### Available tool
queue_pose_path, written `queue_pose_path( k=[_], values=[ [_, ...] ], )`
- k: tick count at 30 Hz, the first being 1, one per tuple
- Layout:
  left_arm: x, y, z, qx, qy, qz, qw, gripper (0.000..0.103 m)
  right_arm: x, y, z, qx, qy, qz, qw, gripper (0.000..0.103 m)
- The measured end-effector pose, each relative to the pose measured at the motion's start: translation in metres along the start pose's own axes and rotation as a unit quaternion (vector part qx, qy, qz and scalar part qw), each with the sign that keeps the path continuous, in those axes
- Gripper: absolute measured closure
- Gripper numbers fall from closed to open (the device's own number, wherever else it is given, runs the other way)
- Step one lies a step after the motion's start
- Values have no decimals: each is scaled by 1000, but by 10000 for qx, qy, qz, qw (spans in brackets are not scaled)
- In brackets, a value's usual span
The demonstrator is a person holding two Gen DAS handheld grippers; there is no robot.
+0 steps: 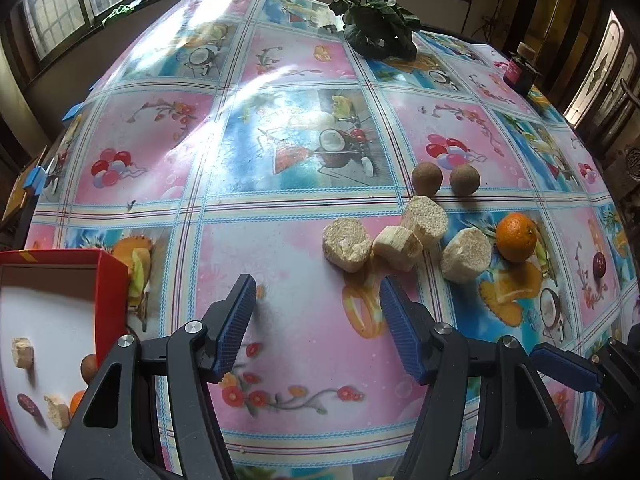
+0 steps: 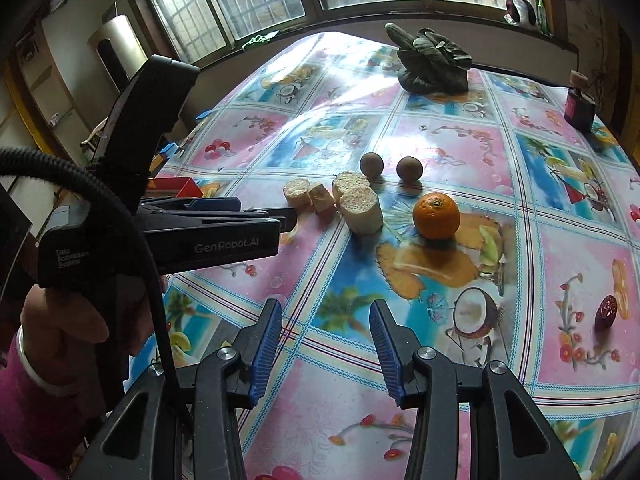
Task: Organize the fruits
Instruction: 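Move both open grippers from the red tray back to the bread slices, then grasp a bread slice with the left gripper while the right grasps another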
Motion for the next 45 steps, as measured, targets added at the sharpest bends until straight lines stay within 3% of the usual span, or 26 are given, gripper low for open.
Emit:
queue_pose_path(
  k=[14,15,17,32,38,39,40,45],
  values=[
    [0,17,14,-106,99,-136,9998,40,-14,9,13,10,96,134,9999,58],
    [0,16,13,-142,103,-133,9998,44,-14,10,13,-2,97,141,9999,58],
    [0,16,10,-194,74,-105,9997,76,-16,12,13,-47,82,148,9998,58],
    [20,-17,-12,-53,7,-284,9996,76,-15,49,28,-192,-25,2,9998,59],
    [26,-24,-20,-66,-76,-350,9993,76,-21,56,49,-72,-448,-202,9988,59],
    [26,-25,-21,-66,-89,-351,9993,76,-22,57,52,-65,-490,-227,9985,61],
    [27,-26,-22,-70,-99,-354,9993,76,-24,57,54,-40,-544,-250,9982,73],
    [29,-31,-28,-102,-99,-392,9991,76,-25,50,47,-76,-541,-164,9984,74]
  ],
)
Point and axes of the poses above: each gripper's, at about its wrist camera, not at the fingertips, and z roughly the way its jaws point, x to its left, y to its top, the point moved 6 cm from there along z, roughly the way its jaws point, and after that the axes turned 6 degrees about y, right-handed, at the moved point
